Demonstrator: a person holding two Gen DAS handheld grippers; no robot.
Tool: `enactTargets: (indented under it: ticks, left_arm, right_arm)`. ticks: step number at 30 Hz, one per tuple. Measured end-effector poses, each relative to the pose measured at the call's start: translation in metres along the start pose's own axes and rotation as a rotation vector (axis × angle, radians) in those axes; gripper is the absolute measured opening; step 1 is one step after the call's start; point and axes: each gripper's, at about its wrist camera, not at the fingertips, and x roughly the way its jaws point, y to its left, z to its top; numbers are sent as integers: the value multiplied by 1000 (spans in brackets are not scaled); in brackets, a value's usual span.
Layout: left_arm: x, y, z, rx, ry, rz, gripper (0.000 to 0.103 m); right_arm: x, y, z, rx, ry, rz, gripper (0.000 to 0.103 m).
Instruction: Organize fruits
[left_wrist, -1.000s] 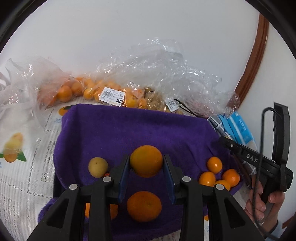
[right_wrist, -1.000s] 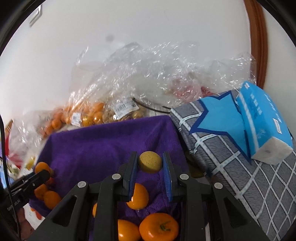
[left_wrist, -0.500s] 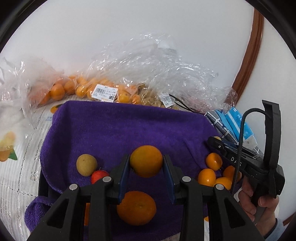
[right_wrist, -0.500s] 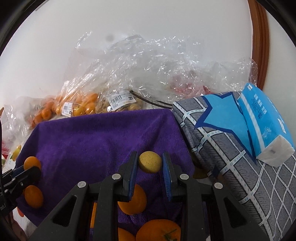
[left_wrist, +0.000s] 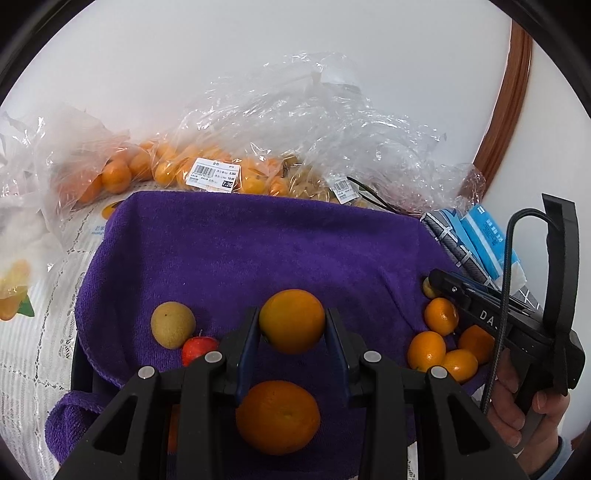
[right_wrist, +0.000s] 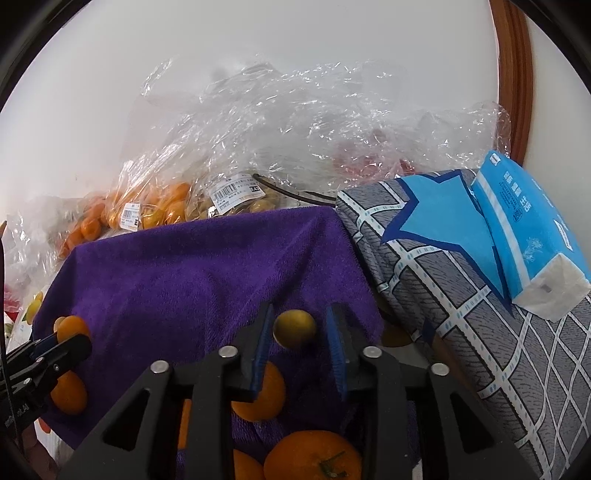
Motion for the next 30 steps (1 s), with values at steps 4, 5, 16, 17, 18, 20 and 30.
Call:
enactTargets:
  ticks: [4,5,16,17,18,20,30]
  left_arm:
    - [1,0,1,3,3,4,34]
    - [1,0,1,6,1,9,34]
    - [-50,-14,16,72,-52,121,52]
    - [-59,-16,16,78,-59,127,52]
    - [-73,-18,14,78,-74,124,53]
    - [-97,-20,8,71,-81,129,58]
    - [-200,-43,-34,75,-110,132,78]
  right_arm:
    - [-6,2,-1,-20,-22,-14,41]
    - [-8,3,-1,-23,-28,-17,47]
    - [-68,17,12,-10,-64,-2,53]
    - [-83,20,13,0,-67,5,57]
    - [-99,24,11,4,-75,14,60]
    - [-133,31,7,8,-91,-8,70]
    - [-249,38,-50,-54,-72,-80,70]
